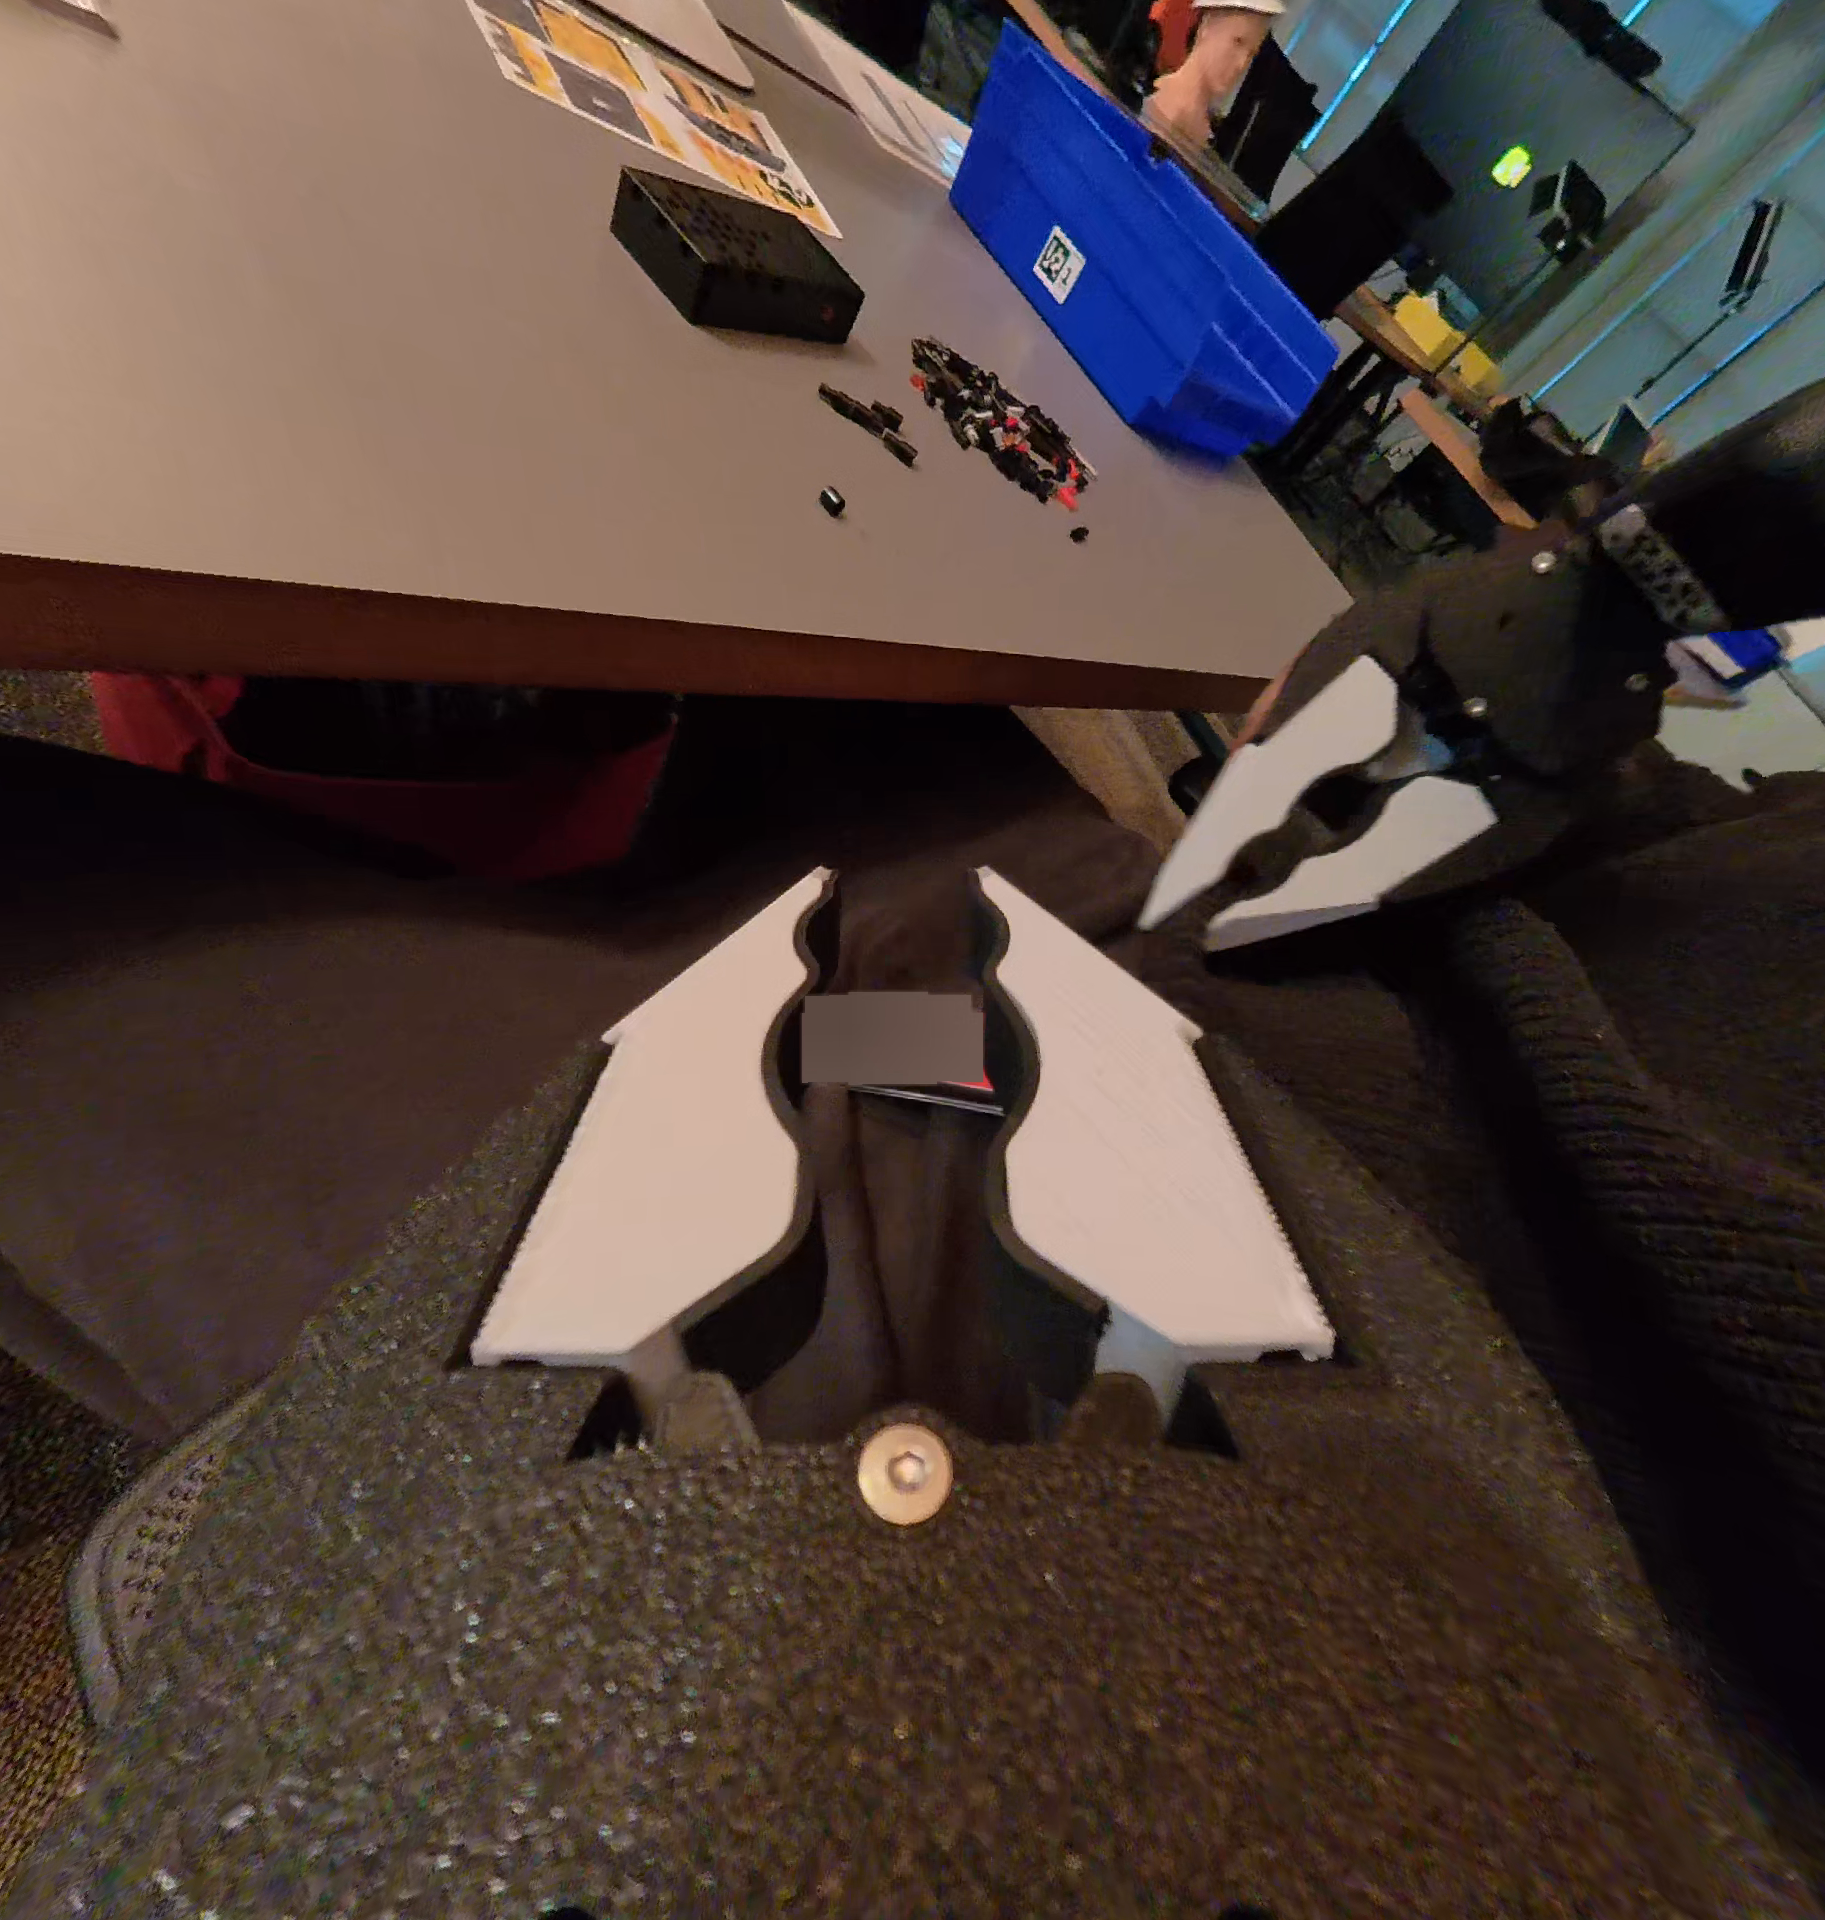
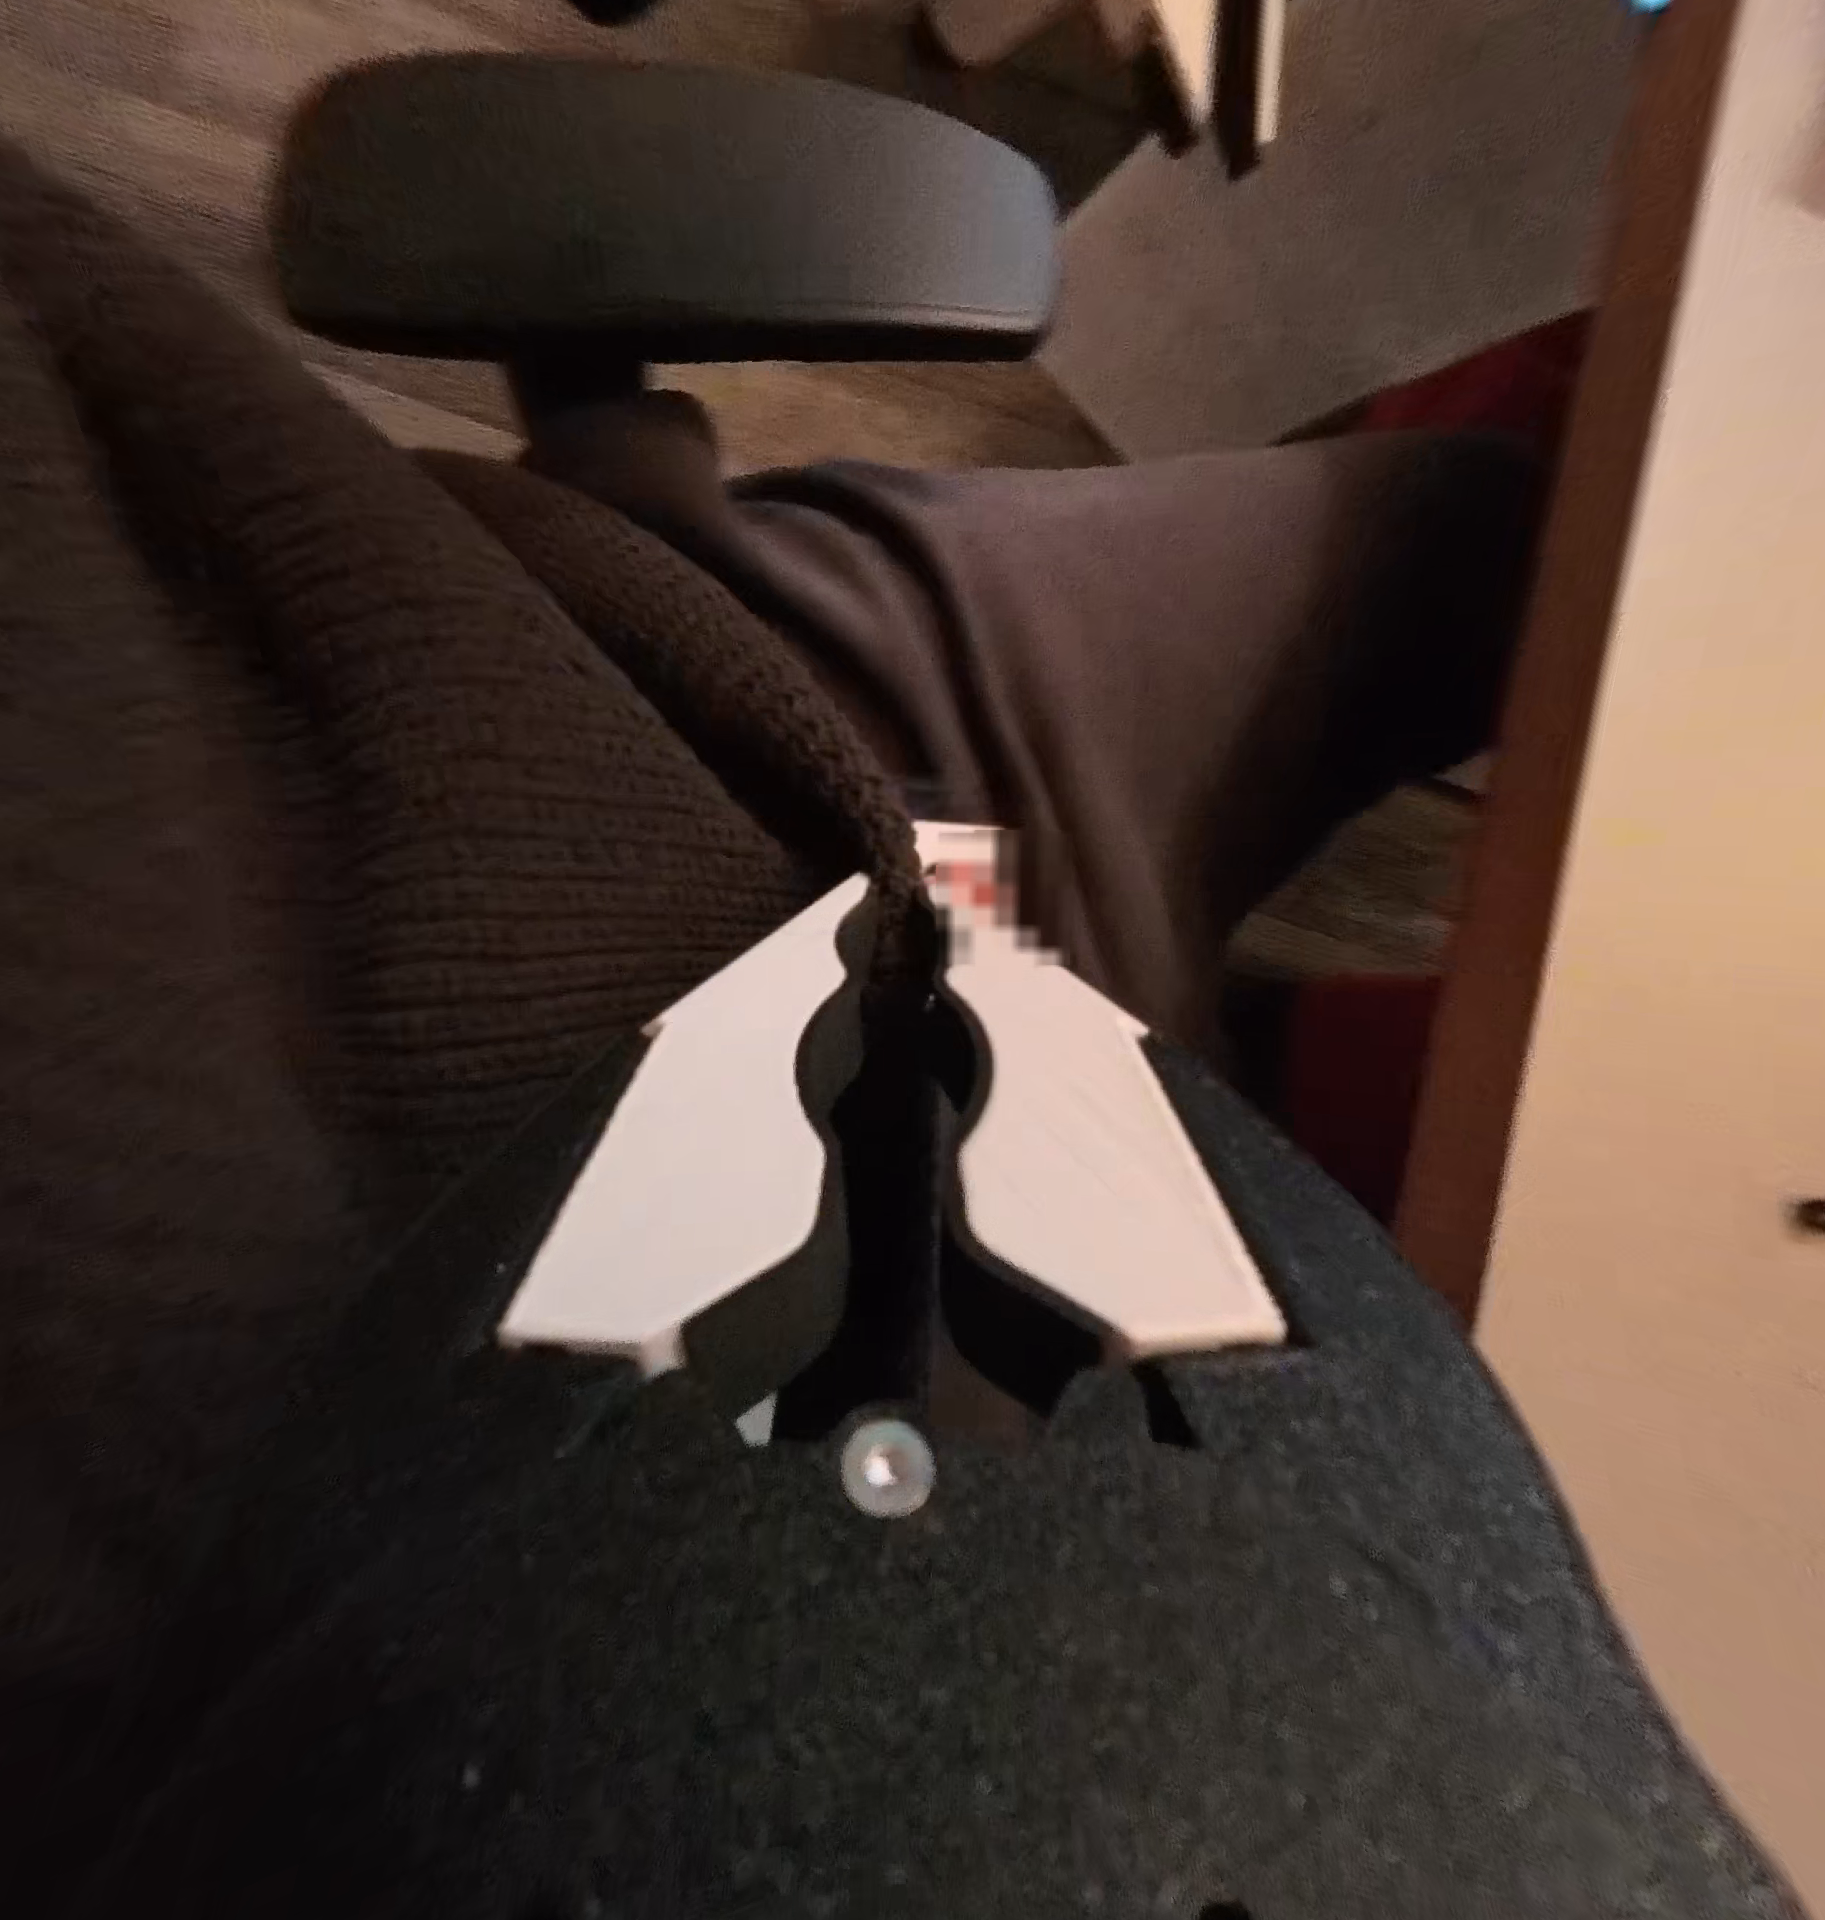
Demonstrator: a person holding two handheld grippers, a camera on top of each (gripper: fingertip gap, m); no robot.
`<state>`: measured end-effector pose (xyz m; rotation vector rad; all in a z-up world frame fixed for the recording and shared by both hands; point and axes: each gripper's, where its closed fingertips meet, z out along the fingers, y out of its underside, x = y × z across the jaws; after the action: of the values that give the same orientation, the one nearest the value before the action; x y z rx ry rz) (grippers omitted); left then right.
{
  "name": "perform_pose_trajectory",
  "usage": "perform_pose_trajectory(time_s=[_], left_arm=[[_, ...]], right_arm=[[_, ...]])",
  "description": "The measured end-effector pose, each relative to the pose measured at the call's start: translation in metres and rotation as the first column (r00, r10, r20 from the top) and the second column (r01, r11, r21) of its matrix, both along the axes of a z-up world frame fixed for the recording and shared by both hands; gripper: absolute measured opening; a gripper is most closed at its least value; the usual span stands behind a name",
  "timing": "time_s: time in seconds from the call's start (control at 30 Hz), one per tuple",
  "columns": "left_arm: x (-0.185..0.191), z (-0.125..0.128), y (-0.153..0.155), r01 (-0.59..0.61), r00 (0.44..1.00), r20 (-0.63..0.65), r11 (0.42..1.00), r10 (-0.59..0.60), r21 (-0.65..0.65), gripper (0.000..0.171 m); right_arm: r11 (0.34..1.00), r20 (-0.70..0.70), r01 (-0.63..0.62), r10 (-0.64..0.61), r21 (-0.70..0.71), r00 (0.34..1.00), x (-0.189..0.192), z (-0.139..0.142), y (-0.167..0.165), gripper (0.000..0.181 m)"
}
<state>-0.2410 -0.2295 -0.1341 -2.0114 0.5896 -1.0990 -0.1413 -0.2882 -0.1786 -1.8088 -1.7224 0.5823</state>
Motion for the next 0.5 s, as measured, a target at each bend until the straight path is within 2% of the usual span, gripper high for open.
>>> perform_pose_trajectory(time_s=[0.07, 0.17, 0.27, 0.4, 0.5], left_arm=[[0.000, -0.002, 0.001, -0.004, 1.000, 0.004, 1.000, 0.005, -0.002, 0.023], [-0.001, -0.003, 0.003, -0.013, 1.000, 0.010, 1.000, 0.013, -0.005, 0.023], [-0.006, -0.002, 0.004, -0.021, 1.000, -0.008, 1.000, 0.021, 0.004, 0.023], [-0.020, -0.002, 0.012, -0.060, 0.998, -0.027, 0.998, 0.061, 0.023, 0.023], [-0.031, 0.006, 0.023, -0.102, 0.995, 0.007, 0.994, 0.102, 0.038, 0.023]], right_arm=[[0.998, 0.024, 0.031, -0.033, 0.063, 0.999, -0.010, -0.018, 0.020, 0.004], [0.999, 0.022, 0.039, -0.039, 0.006, 0.999, -0.030, -0.050, 0.035, 0.004], [0.998, 0.045, 0.054, -0.052, -0.040, 0.998, -0.034, -0.078, 0.044, 0.004], [0.997, 0.052, 0.082, -0.082, -0.014, 0.995, -0.029, -0.087, 0.047, 0.004], [0.999, 0.065, 0.049, -0.048, -0.011, 0.997, -0.026, -0.086, 0.038, 0.008]])
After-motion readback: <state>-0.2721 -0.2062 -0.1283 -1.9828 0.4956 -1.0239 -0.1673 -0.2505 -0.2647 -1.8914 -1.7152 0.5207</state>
